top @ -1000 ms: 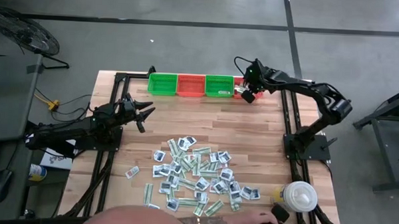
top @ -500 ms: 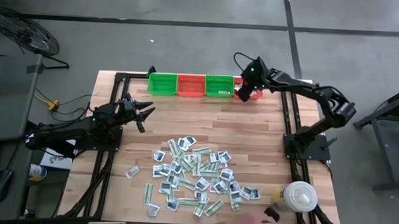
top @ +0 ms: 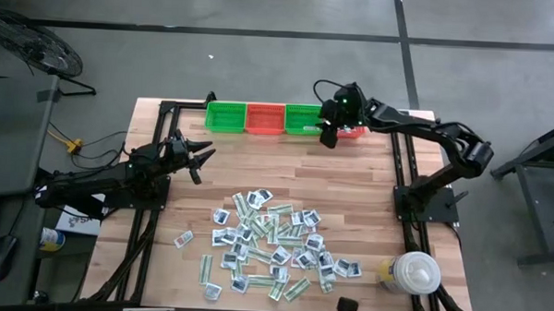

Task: Pick & Place First Aid Supplies
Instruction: Put the gray towelette pack in the left orange bin

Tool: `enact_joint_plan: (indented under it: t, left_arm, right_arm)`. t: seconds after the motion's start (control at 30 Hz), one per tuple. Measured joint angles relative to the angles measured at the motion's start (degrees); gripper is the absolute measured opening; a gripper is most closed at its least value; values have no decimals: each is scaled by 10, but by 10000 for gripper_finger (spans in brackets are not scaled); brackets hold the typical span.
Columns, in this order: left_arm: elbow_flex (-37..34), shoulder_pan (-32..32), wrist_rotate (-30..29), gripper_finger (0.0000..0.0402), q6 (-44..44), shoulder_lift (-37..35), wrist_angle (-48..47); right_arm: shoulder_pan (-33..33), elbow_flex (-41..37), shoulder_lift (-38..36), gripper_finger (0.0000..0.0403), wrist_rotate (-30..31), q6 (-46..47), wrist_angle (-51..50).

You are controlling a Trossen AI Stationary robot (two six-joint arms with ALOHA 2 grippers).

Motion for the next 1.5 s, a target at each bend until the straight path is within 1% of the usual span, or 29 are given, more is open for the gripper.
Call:
enact_joint_plan:
  t: [0.17,0.3,0.43,0.5,0.6,0.67,0.77,0.9,0.97,1.03,1.13,1.3,1.5]
  left_arm:
    - [0,0,0,122,0,0,0]
    - [0,0,0,122,0,0,0]
    - [0,0,0,122,0,0,0]
    - [0,0,0,122,0,0,0]
    - [0,0,0,122,0,0,0]
    - [0,0,0,122,0,0,0]
    - [0,0,0,122,0,0,0]
    - [0,0,0,122,0,0,0]
    - [0,0,0,122,0,0,0]
    - [0,0,0,122,0,0,0]
    - [0,0,0,122,0,0,0]
    - [0,0,0,122,0,0,0]
    - [0,0,0,122,0,0,0]
  right_arm:
    - [50,0,4,142,-23,-66,6]
    - [91,0,15,142,-21,-103,15]
    - [110,0,20,142,-14,-83,10]
    - [117,0,20,142,21,-68,-5]
    - [127,0,14,142,77,-13,-60]
    - [136,0,9,142,83,48,-105]
    - [158,0,7,142,63,125,-158]
    - [195,0,7,142,3,218,-203]
    - [220,-1,7,142,-21,242,-213]
    - [249,-4,7,142,-32,250,-217]
    - [295,-9,7,142,-33,232,-223]
    - [358,-9,7,142,-32,137,-230]
    - [379,-9,50,142,-26,85,-183]
